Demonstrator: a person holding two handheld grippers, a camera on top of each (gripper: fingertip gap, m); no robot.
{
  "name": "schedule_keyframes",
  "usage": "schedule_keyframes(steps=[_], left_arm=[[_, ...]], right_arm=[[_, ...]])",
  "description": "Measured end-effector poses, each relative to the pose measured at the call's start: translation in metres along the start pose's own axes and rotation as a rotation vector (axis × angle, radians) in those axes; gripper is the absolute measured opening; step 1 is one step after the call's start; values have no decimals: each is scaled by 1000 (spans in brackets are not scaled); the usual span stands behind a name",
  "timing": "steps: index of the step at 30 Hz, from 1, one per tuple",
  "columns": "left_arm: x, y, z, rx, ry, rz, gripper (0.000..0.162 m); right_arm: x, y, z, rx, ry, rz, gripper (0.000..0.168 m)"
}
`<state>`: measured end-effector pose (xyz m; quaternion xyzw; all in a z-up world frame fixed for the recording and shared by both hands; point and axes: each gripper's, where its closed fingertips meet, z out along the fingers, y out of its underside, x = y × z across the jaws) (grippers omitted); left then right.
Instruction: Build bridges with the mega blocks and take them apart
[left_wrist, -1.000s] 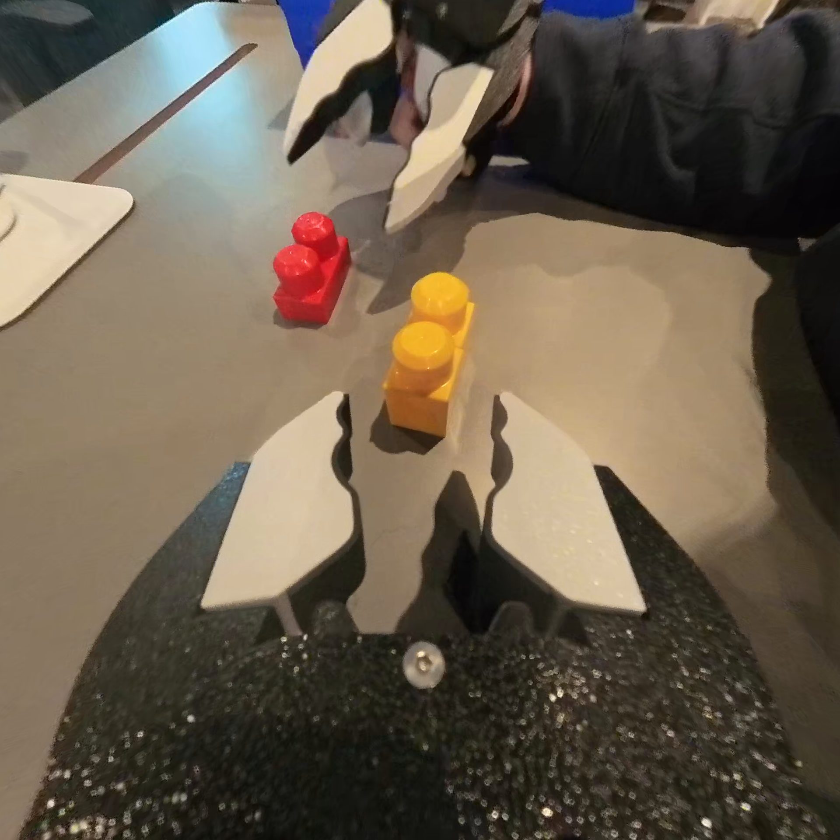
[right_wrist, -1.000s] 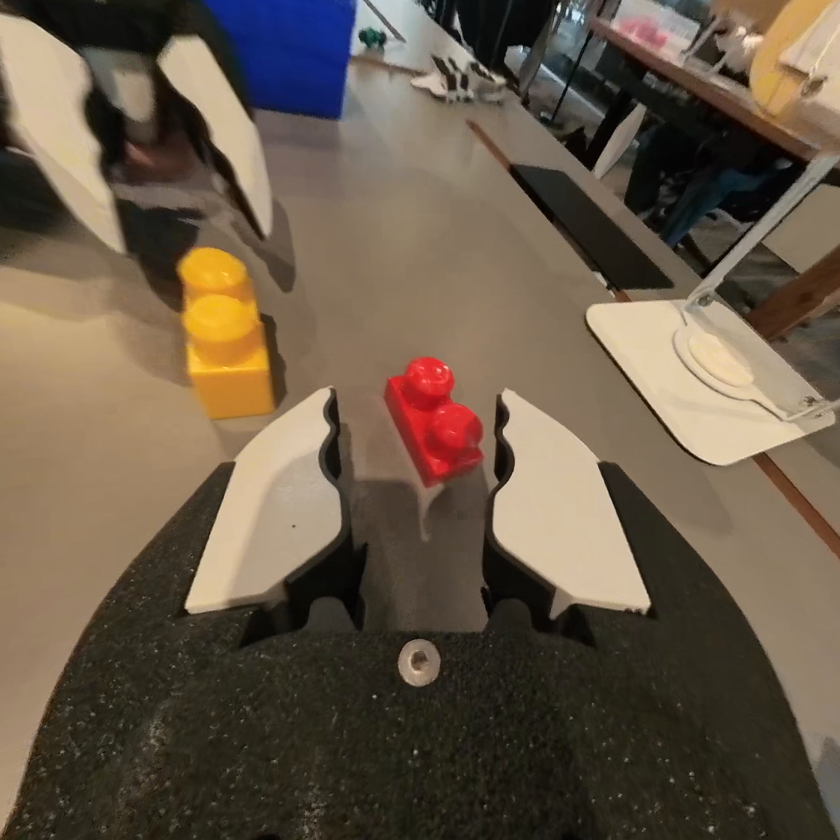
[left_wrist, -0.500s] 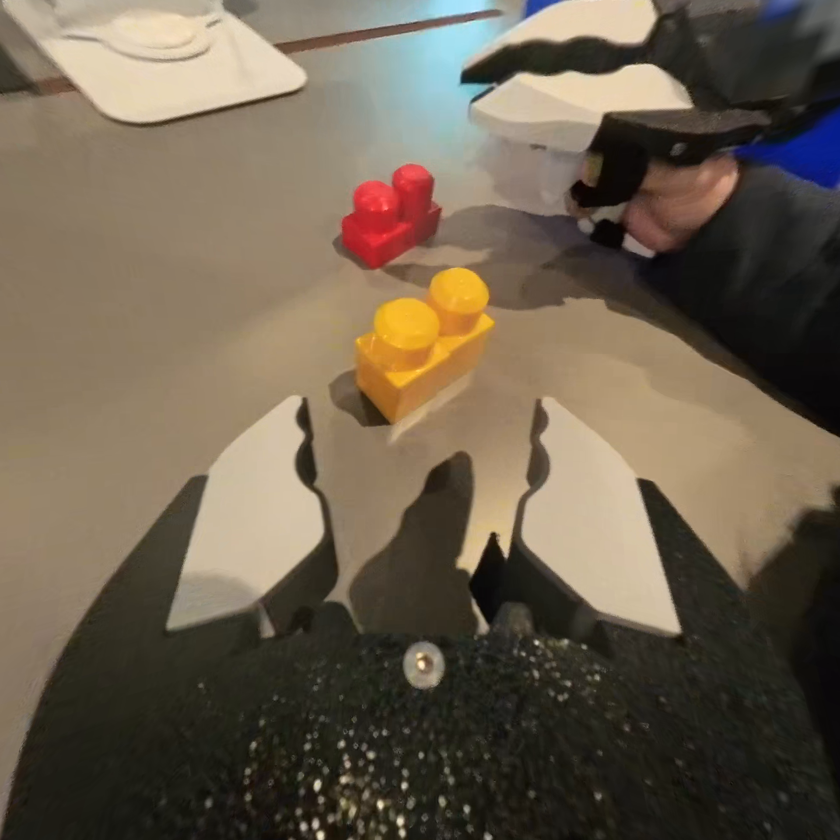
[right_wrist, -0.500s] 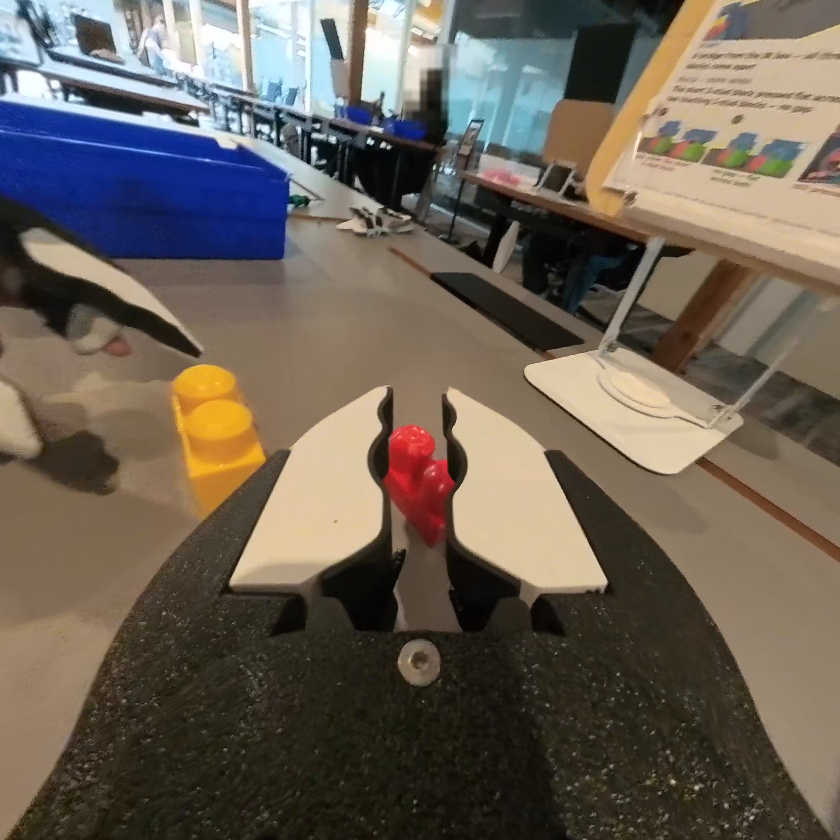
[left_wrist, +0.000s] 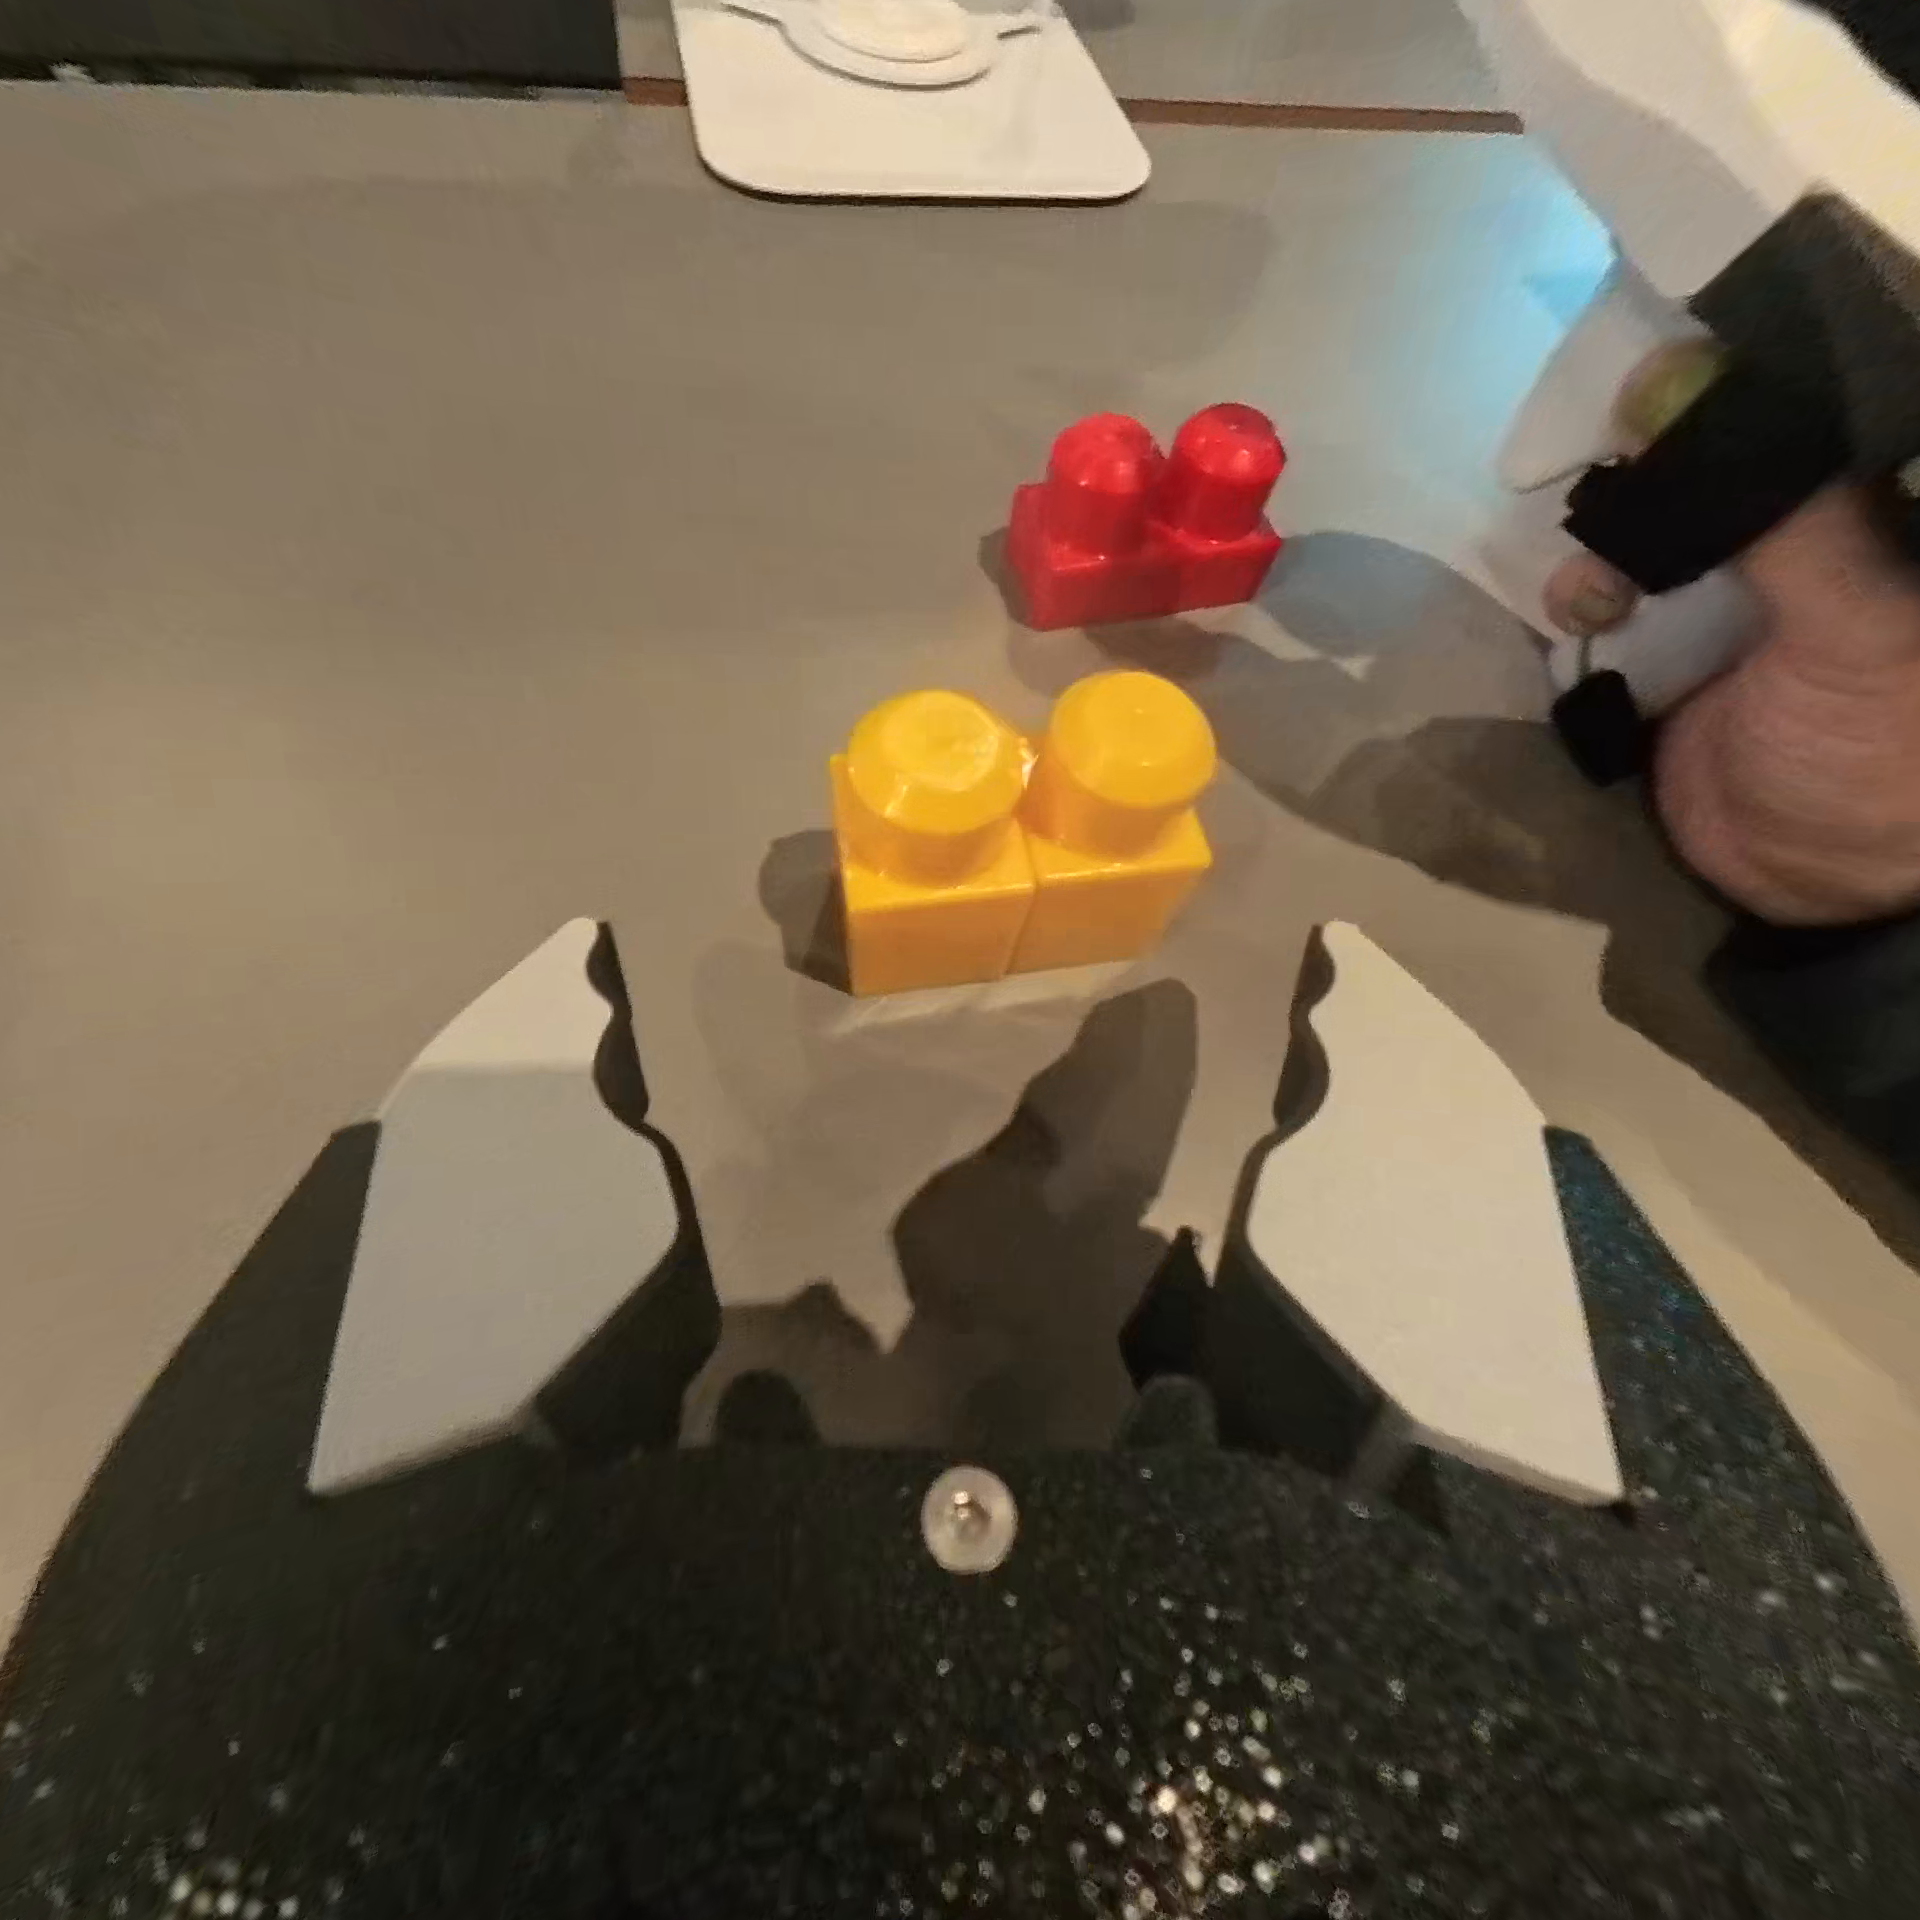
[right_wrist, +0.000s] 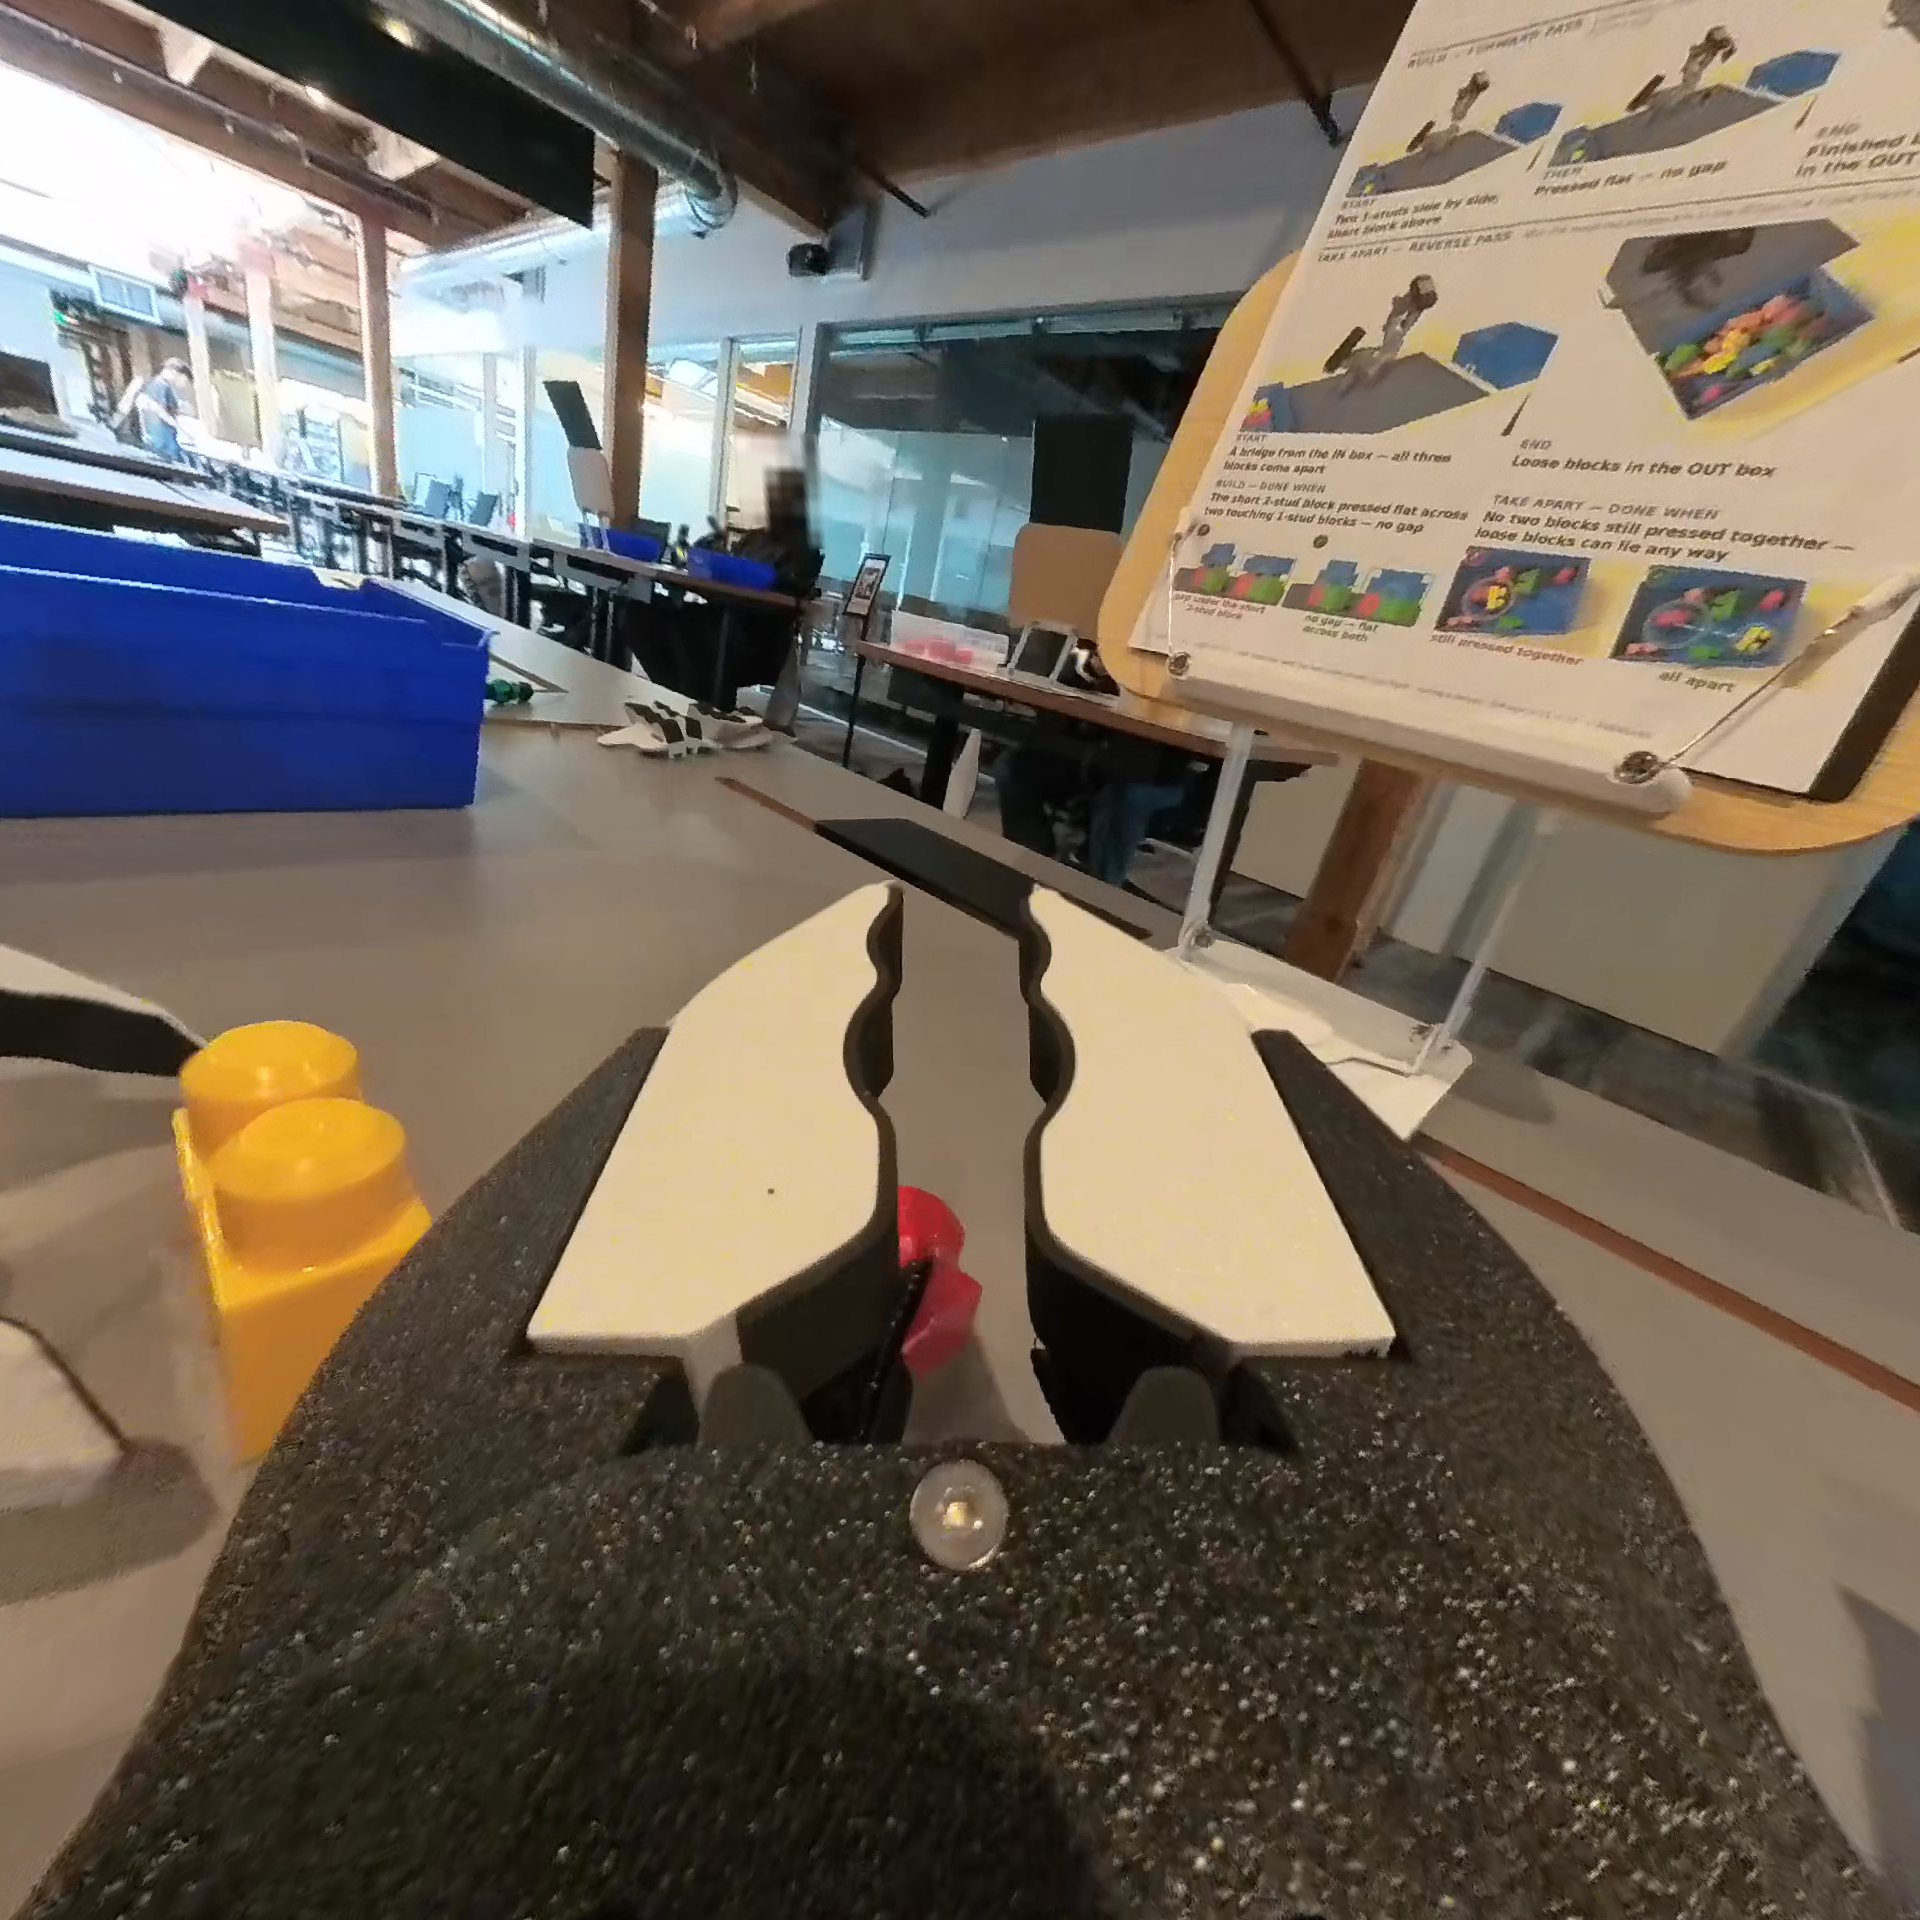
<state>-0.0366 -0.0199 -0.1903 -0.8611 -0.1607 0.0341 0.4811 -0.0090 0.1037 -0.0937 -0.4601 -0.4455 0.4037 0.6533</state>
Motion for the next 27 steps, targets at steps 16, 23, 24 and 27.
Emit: schedule_keyframes(steps=[16,23,24,27], left_arm=[[-1,5,26,-121,-285,27,105],[-4,3,29,-125,-317,45,101],[-3,2,30,-123,-319,51,101],[-3,0,31,-122,-320,56,99]], right_arm=[[14,-9,-3,60,0,178,23],[12,-7,-3,56,-26,214,24],[11,-7,-3,54,-30,217,24],[10,-6,-4,50,-40,224,24]])
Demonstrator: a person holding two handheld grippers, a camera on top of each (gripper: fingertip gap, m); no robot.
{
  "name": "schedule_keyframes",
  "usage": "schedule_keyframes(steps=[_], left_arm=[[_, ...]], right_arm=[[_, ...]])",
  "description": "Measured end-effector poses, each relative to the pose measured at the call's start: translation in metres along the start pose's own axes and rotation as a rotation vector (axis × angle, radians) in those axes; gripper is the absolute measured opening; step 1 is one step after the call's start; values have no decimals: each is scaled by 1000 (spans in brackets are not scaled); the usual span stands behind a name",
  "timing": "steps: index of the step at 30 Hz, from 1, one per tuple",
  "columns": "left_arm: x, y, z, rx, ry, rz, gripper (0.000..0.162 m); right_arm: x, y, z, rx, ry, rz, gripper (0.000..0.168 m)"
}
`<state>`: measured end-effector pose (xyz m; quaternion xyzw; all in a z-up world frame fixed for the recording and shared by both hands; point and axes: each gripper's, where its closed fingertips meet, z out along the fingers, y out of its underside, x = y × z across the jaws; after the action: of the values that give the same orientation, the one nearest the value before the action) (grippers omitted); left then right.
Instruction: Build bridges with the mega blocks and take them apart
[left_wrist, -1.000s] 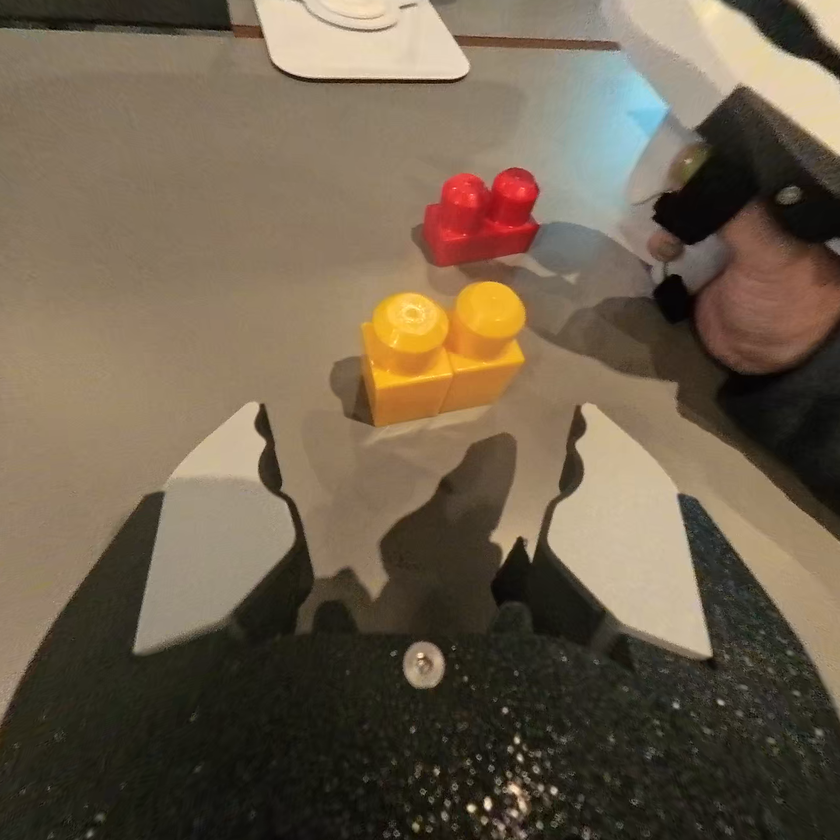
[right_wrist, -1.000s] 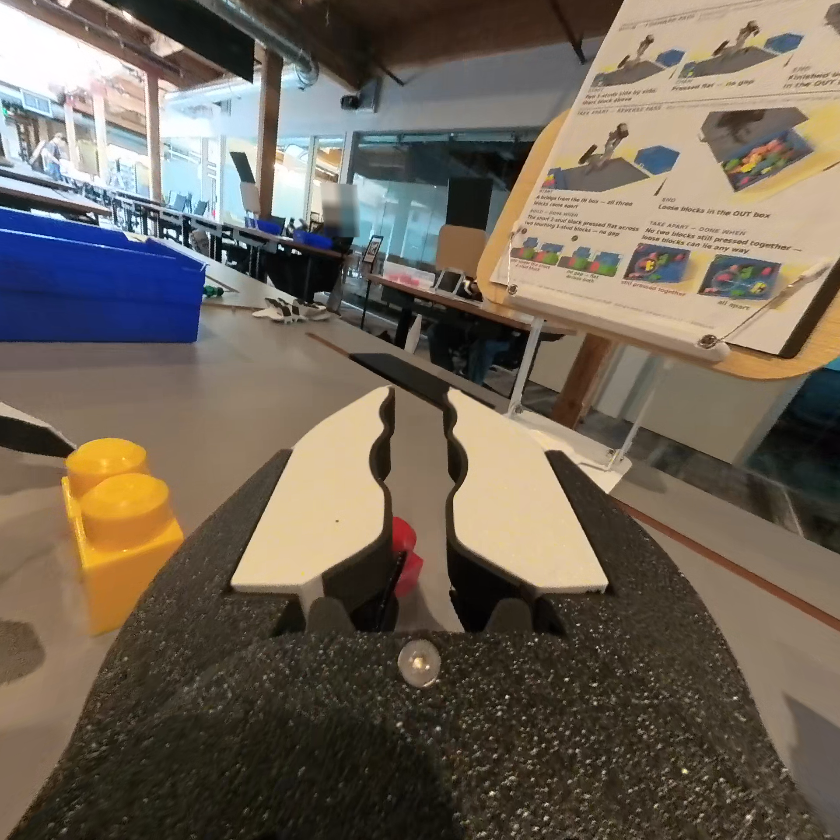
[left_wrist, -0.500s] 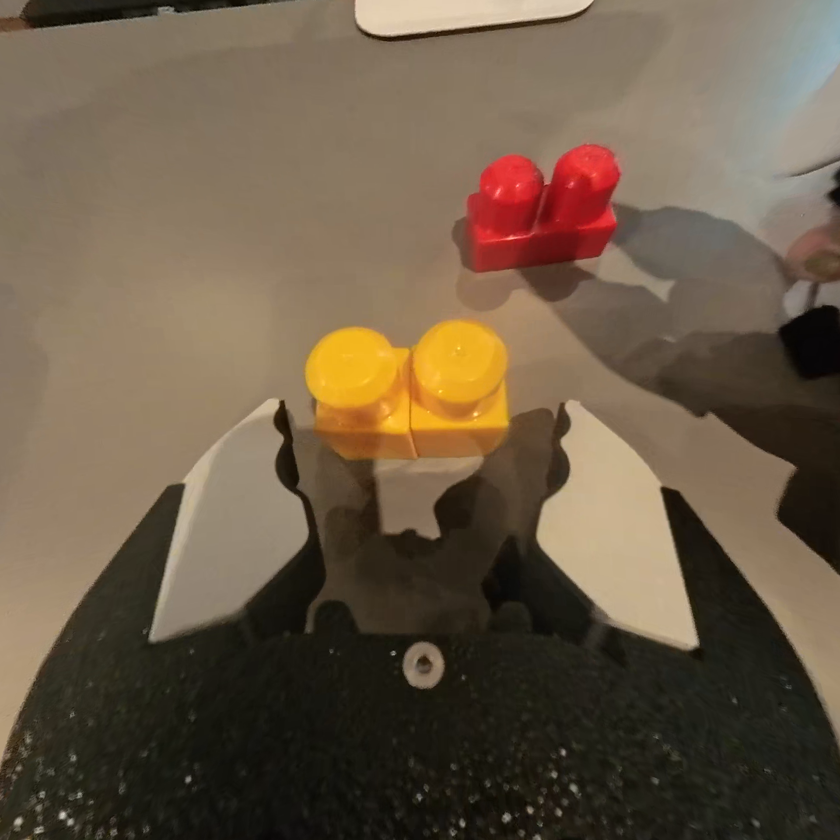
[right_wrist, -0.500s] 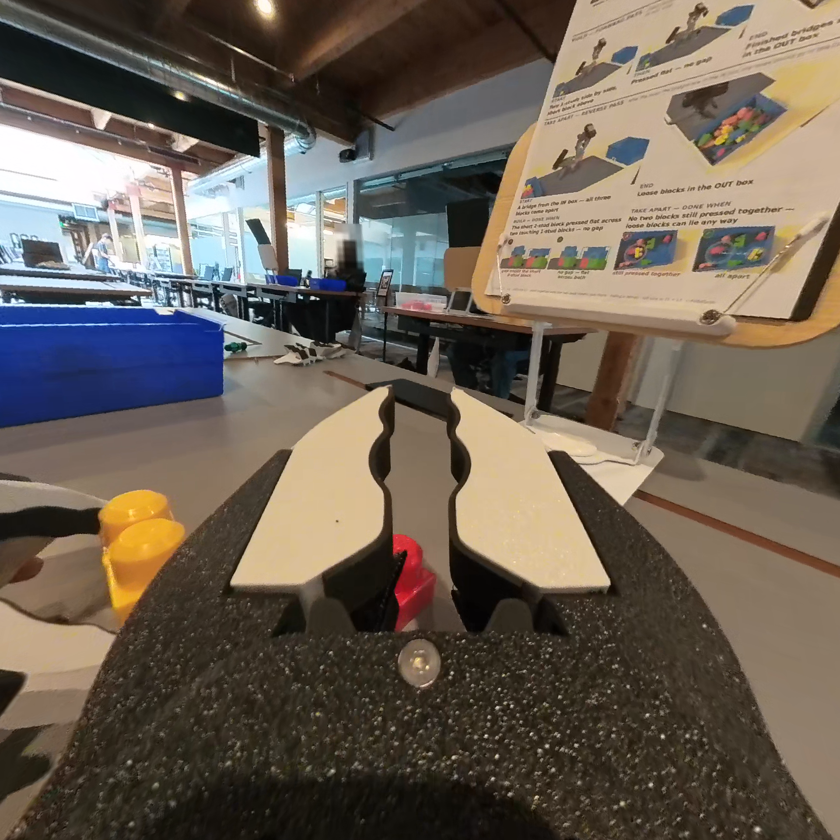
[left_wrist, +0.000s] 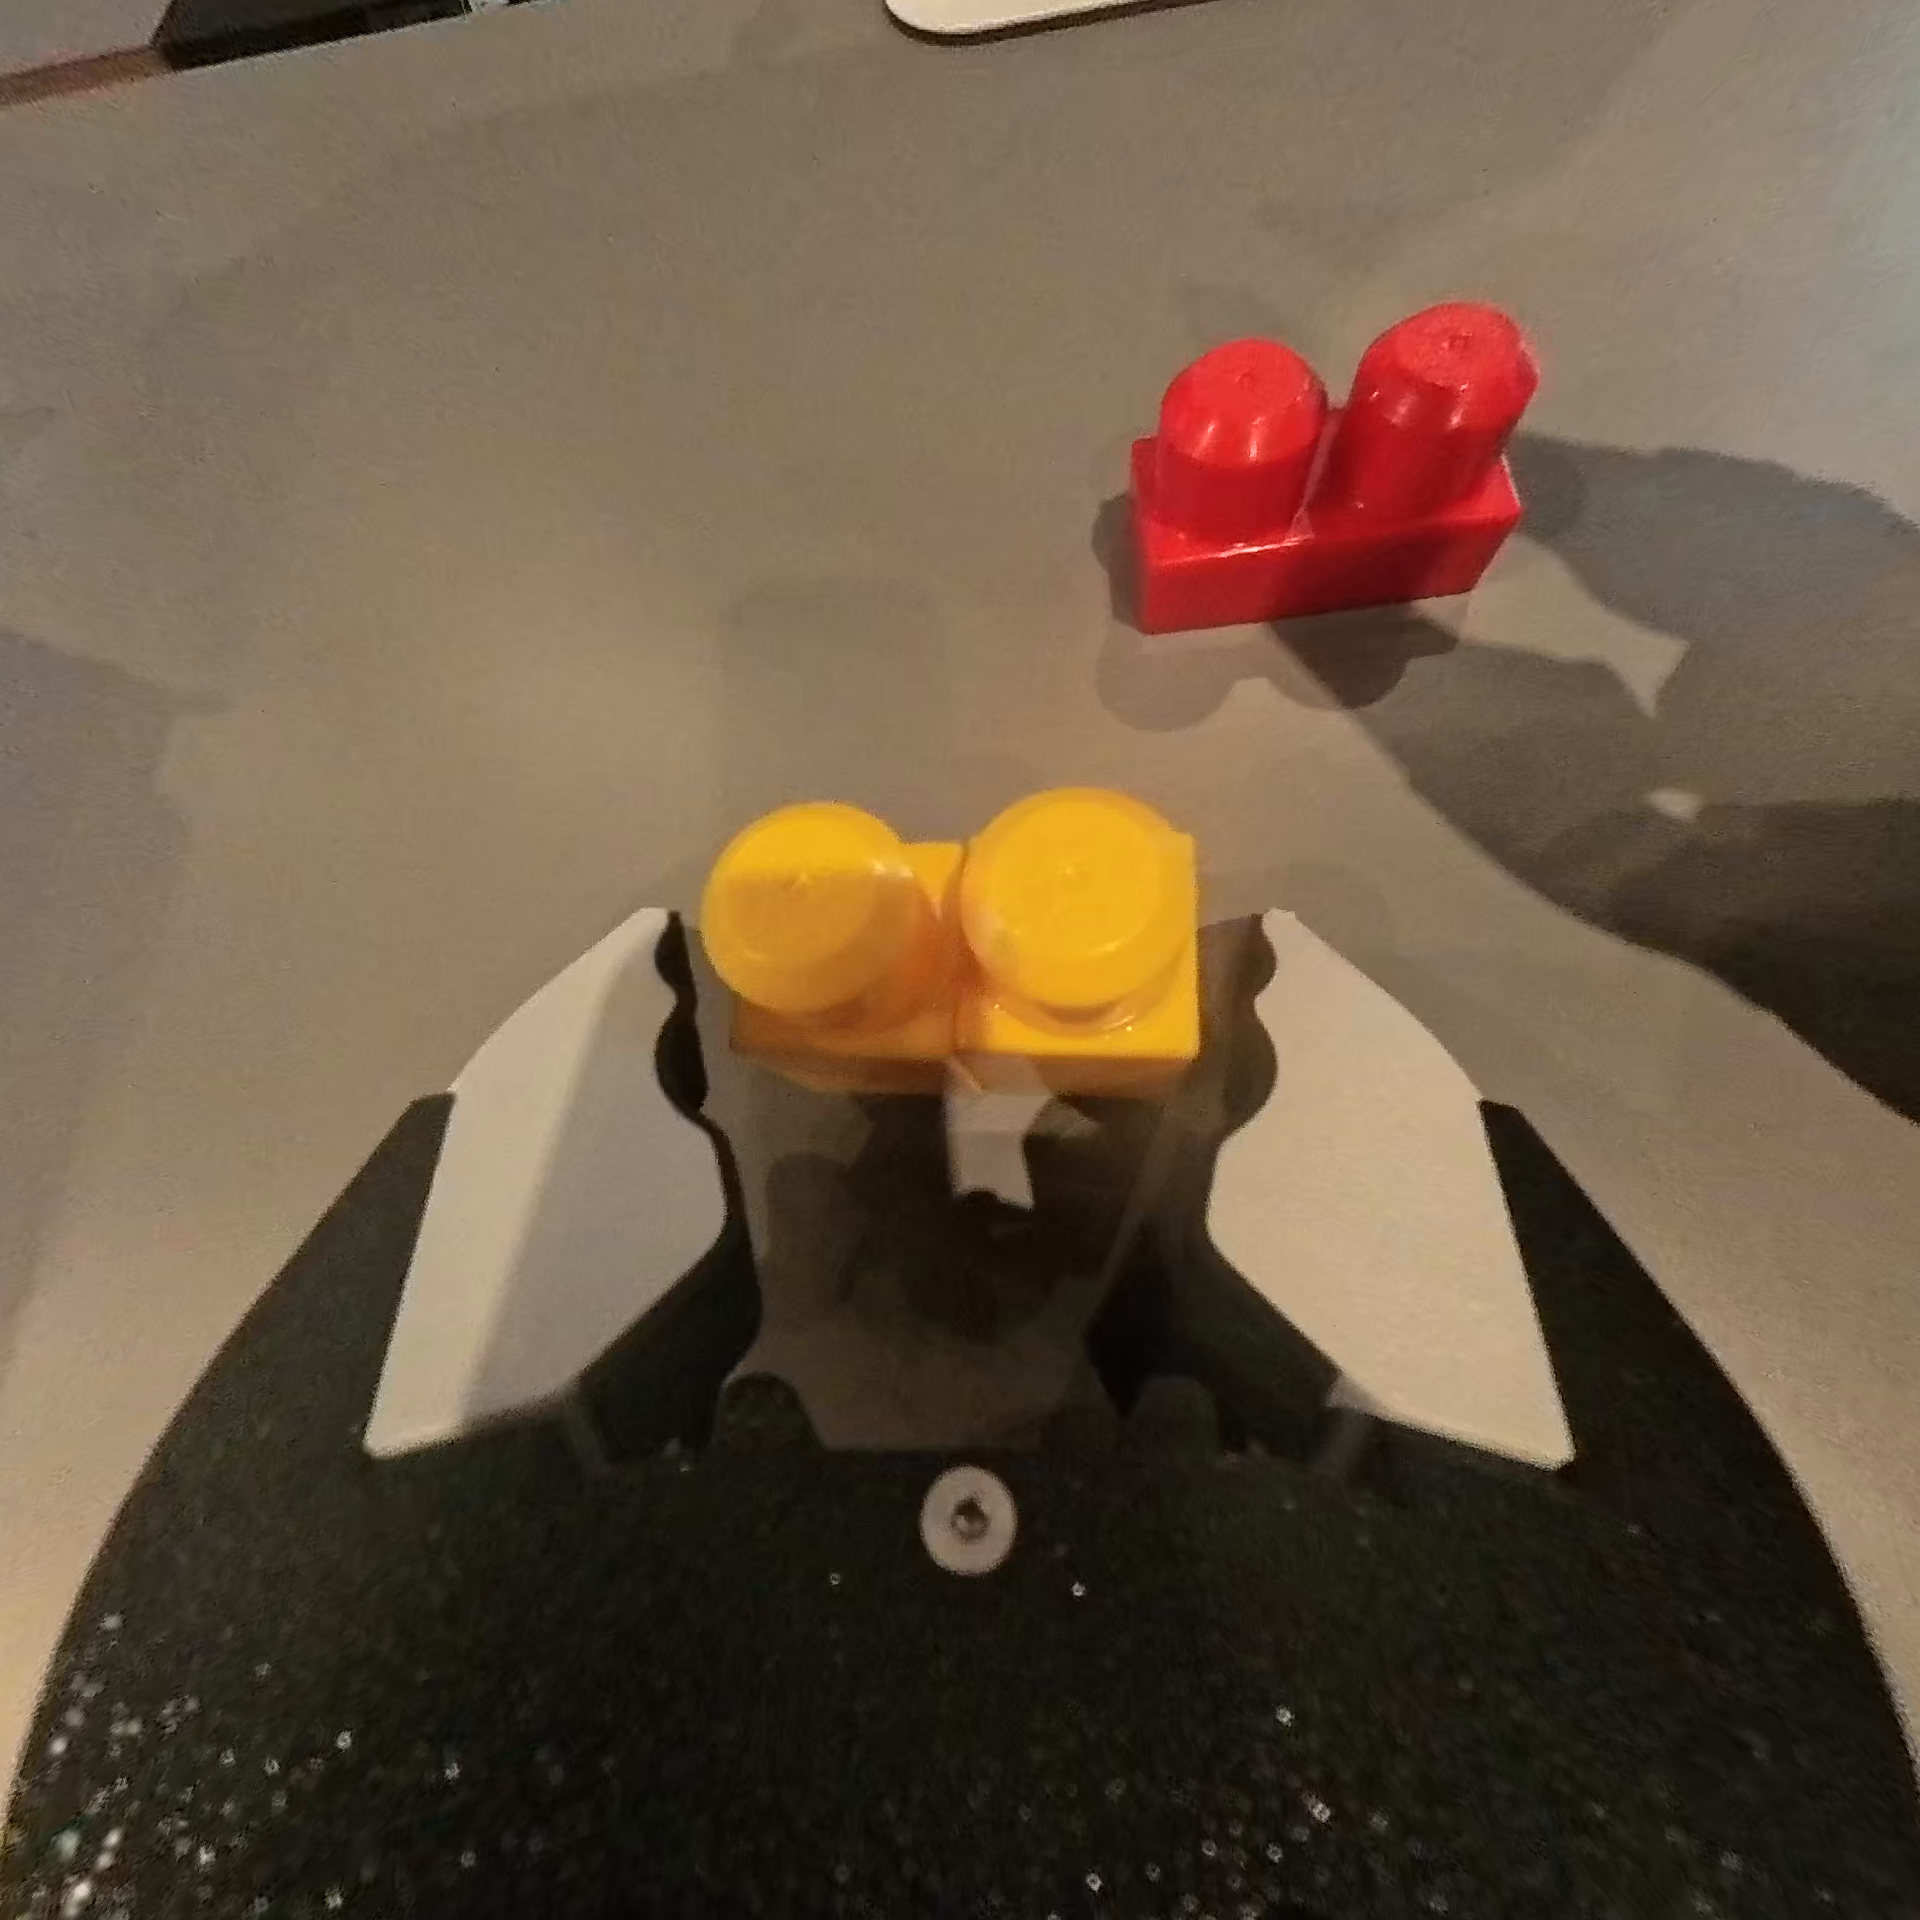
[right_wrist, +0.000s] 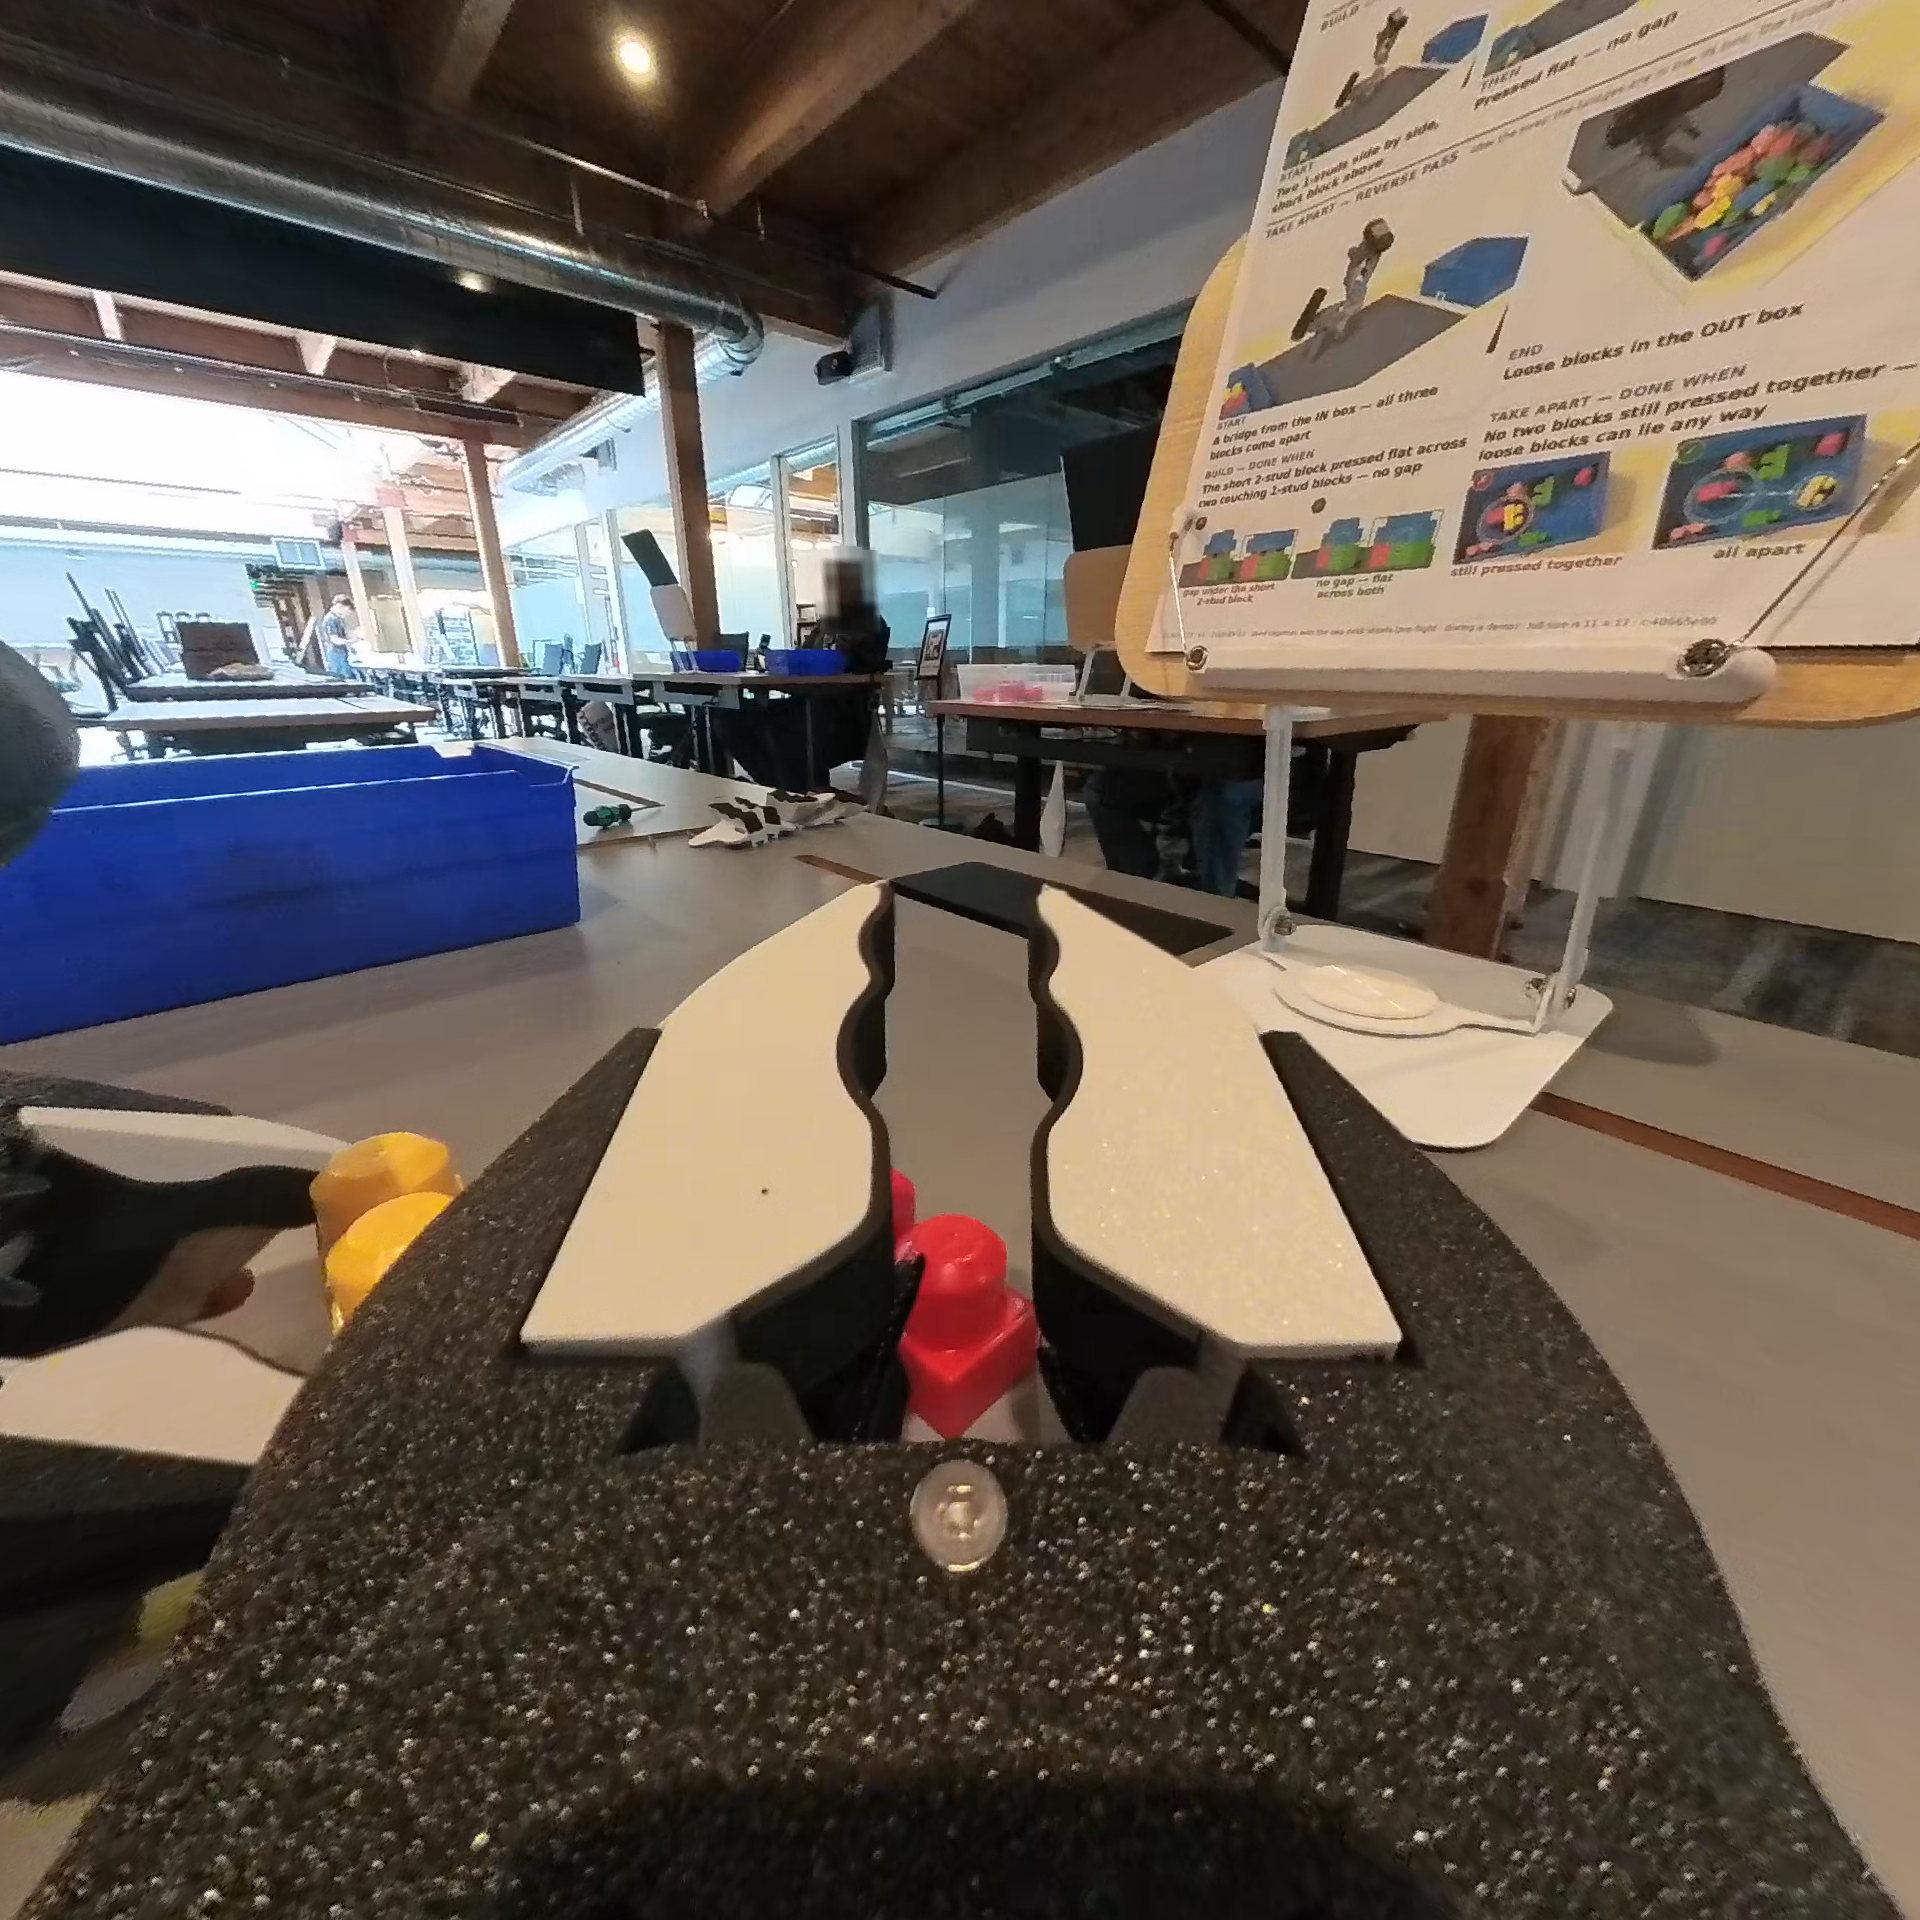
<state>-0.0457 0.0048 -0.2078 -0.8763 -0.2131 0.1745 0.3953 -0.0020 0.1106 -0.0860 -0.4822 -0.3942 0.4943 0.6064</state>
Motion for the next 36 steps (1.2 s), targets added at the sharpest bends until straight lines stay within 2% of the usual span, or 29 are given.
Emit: schedule_keyframes(steps=[8,14,24,28,29,30,32,36], left_arm=[[6,0,-1,4,54,25,84],[7,1,-2,14,111,70,84],[32,6,-13,89,585,450,84],[33,6,-15,95,642,472,84],[32,7,-14,87,634,472,86],[32,8,-14,80,634,474,95],[33,9,-15,83,629,478,102],[32,11,-18,93,617,481,101]], right_arm=[[0,-1,-1,-2,-8,-6,23],[3,1,-2,-7,-2,-5,23],[-2,4,-2,-24,-29,-26,22],[-8,7,-2,-35,-63,-42,17],[-11,8,-2,-42,-85,-53,10],[-15,10,-2,-57,-113,-68,0],[-26,16,-3,-103,-192,-109,0],[-58,39,-9,-263,-453,-137,0]])
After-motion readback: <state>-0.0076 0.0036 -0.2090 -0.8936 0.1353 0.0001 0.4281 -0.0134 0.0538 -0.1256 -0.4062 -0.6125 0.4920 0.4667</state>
